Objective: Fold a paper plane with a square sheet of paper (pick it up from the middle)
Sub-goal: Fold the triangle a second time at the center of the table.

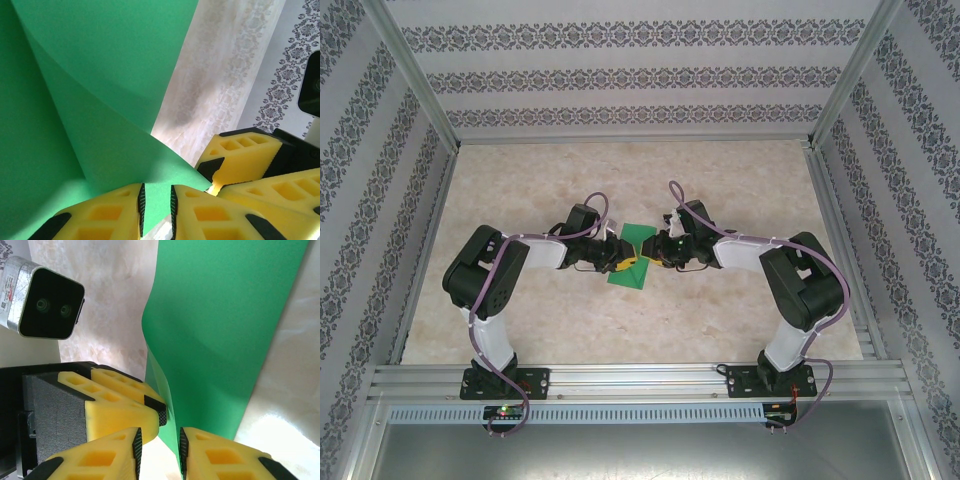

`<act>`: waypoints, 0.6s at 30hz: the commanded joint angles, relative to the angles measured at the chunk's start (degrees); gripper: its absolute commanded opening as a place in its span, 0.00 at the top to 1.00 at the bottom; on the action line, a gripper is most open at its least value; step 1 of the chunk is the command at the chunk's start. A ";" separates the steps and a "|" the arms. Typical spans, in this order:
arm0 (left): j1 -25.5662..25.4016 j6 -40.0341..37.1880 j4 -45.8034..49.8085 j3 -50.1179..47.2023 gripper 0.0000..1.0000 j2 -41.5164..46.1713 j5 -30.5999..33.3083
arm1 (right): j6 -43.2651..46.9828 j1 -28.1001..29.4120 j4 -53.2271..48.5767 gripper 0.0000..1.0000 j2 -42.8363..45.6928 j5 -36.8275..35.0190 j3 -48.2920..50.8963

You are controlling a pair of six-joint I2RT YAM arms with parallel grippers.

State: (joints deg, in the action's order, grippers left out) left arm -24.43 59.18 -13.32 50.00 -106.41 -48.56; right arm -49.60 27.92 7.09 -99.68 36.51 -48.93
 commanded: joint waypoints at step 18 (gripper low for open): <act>-0.68 -2.39 6.91 2.85 0.76 4.24 2.01 | 12.40 1.09 -6.44 0.98 0.10 -2.98 -1.59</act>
State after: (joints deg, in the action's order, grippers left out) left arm -24.43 58.87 -10.63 50.28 -105.32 -47.72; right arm -42.96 28.38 3.62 -99.70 34.74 -48.53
